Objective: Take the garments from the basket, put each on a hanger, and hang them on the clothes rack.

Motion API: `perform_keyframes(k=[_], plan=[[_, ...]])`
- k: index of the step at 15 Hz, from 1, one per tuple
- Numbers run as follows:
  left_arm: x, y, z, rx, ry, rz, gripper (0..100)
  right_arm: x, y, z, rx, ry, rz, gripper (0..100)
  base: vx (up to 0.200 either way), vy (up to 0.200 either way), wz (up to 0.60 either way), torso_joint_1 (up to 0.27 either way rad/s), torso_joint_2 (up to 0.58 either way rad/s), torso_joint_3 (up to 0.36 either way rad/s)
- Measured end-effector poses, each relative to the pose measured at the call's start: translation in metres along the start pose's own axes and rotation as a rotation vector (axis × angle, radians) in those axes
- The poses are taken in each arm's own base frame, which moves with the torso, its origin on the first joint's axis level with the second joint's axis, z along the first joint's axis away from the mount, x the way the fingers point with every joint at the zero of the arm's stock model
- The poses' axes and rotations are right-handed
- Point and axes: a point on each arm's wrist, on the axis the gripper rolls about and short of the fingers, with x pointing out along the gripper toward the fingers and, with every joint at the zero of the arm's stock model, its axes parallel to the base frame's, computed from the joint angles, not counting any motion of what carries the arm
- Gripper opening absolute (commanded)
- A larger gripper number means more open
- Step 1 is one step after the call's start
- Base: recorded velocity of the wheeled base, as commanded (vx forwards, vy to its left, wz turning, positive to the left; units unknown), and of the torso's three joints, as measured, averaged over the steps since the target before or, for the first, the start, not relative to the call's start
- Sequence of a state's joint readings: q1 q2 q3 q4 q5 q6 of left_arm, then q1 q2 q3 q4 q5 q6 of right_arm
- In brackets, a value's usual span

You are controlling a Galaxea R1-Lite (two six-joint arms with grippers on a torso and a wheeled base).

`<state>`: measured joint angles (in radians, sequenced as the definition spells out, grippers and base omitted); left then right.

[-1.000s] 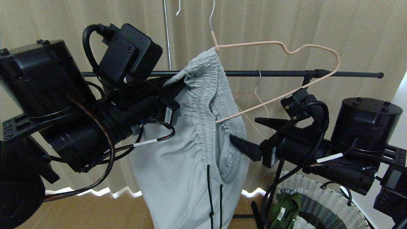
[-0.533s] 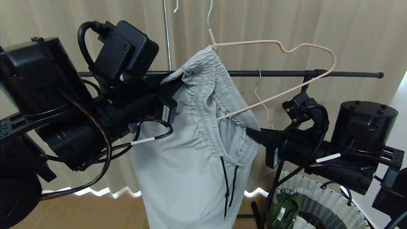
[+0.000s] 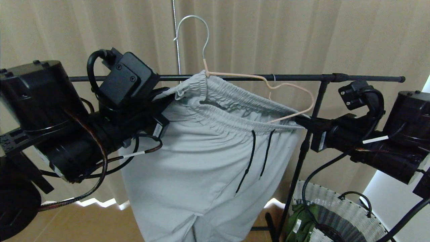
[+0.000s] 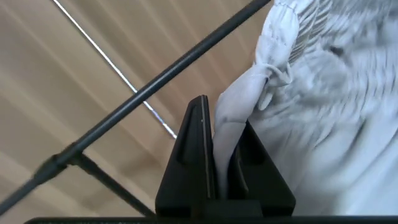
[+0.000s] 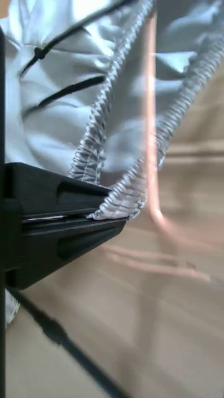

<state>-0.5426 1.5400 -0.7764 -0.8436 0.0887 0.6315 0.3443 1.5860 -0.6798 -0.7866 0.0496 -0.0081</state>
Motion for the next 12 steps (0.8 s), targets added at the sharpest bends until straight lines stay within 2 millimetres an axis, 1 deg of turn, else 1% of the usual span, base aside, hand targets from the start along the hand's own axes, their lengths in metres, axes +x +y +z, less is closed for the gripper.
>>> perform_keyframes(k=[2,4,6,8,9,12], plan=[[-0.006,-0.001,-0.01,0.087,0.025,0.003,0,0.001,-0.006,0.003,0.002,-0.012,-0.021,0,0.0,0.0,0.0,0.0,0.0,0.0],[-0.016,0.001,-0.022,0.174,0.065,0.007,0,0.0,-0.008,0.005,0.003,-0.019,-0.028,0,0.0,0.0,0.0,0.0,0.0,0.0],[-0.024,0.001,-0.033,0.223,0.106,0.001,0,0.0,-0.008,0.006,0.002,-0.022,-0.029,0,0.0,0.0,0.0,0.0,0.0,0.0],[-0.027,0.002,-0.039,0.238,0.133,0.002,0,-0.001,-0.007,0.005,0.002,-0.017,-0.024,0,0.0,0.0,0.0,0.0,0.0,0.0],[-0.028,0.002,-0.04,0.236,0.139,0.008,0,-0.003,-0.004,0.001,-0.001,-0.003,-0.011,0,0.0,0.0,0.0,0.0,0.0,0.0],[-0.026,0.001,-0.042,0.207,0.175,0.039,0,-0.013,0.024,-0.01,-0.049,0.032,0.089,0,0.0,0.0,0.0,0.0,0.0,0.0]])
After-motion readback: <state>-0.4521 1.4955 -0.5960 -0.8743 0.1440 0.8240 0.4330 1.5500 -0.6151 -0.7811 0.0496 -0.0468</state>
